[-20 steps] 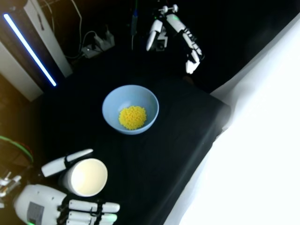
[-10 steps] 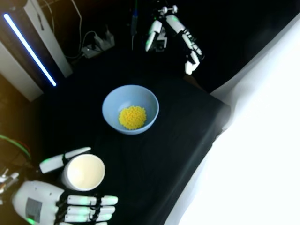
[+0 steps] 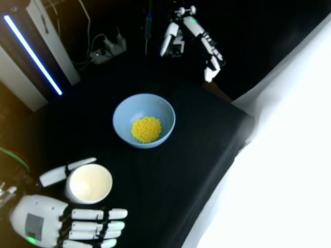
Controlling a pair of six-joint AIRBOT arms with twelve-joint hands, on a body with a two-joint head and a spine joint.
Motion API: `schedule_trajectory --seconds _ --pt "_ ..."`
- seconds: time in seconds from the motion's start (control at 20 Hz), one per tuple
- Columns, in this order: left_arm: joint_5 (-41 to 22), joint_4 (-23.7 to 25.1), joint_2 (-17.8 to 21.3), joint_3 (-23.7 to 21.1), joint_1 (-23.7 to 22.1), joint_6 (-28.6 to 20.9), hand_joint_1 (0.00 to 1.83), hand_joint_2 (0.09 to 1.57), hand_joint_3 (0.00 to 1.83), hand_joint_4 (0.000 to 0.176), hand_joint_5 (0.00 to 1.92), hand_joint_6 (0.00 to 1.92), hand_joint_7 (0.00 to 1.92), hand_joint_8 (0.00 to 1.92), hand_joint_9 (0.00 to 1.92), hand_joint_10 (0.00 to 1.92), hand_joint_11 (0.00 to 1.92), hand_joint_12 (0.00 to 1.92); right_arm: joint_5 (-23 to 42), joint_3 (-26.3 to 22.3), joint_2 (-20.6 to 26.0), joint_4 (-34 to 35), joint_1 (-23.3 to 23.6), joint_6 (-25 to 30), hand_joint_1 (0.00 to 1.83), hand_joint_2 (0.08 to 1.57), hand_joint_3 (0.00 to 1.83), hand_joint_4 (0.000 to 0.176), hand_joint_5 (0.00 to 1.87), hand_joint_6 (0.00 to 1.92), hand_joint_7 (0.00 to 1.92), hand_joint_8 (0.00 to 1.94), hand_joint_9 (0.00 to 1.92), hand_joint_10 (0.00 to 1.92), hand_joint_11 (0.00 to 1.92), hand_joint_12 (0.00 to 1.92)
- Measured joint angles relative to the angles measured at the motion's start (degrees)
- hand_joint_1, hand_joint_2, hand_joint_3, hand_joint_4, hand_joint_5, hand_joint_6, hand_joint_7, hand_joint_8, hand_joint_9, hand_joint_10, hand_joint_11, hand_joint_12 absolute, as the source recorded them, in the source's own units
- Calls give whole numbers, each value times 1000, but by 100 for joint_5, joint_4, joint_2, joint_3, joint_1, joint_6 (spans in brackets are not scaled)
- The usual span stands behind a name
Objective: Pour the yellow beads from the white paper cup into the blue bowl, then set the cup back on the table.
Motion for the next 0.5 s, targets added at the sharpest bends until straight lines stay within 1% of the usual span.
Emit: schedule_trajectory --seconds 0.05,0.1,0.15,0.2,0.25,0.3,0.35,0.4,0.45,0.5 --pt "-4 0 0 0 2 0 398 957 3 37 115 1 538 1 542 2 0 1193 7 4 -42 0 0 11 363 891 0 174 111 0 282 15 297 7 0 442" --pt "-17 4 0 0 0 -2 390 959 3 46 115 1 535 0 540 1 0 1193 28 4 -52 -44 2 11 359 891 0 170 115 1 280 6 289 2 0 487" --pt "-22 2 0 0 0 -2 389 957 1 46 117 1 535 0 539 1 0 1193 28 4 -50 -98 22 9 361 892 0 167 114 0 277 3 295 5 0 497" --pt "-22 -13 0 0 0 -2 394 956 0 41 120 1 546 3 546 3 0 1215 0 4 -46 -138 68 9 374 895 1 145 131 3 296 6 330 13 0 548" --pt "-20 -28 0 0 2 -2 394 956 0 41 120 1 546 3 546 3 0 1215 -61 2 -33 -210 131 4 374 895 1 145 131 3 296 6 330 13 0 548" --pt "-26 -17 2 0 0 -4 386 946 0 47 127 3 550 3 549 3 0 1226 -74 4 -22 -280 264 4 371 879 0 160 152 5 323 8 356 15 0 579" --pt "-31 -2 0 0 0 -11 382 950 0 49 132 3 559 3 556 5 0 1255 -59 4 -15 -297 361 4 369 879 0 158 145 1 364 13 369 13 0 559" --pt "-44 4 0 0 -2 -13 381 957 2 49 129 0 557 1 558 5 0 1267 -13 20 -13 -332 455 4 353 874 0 167 133 0 390 18 375 13 0 554" --pt "-52 -7 -4 0 -7 -13 381 957 2 49 129 0 557 1 558 5 0 1267 33 46 -13 -378 481 4 353 874 0 167 133 0 390 18 375 13 0 554" --pt "-74 -24 -15 0 -9 -15 376 950 0 50 130 1 558 1 560 5 0 1271 68 114 -39 -415 516 4 303 852 2 170 127 0 439 3 423 4 0 747"
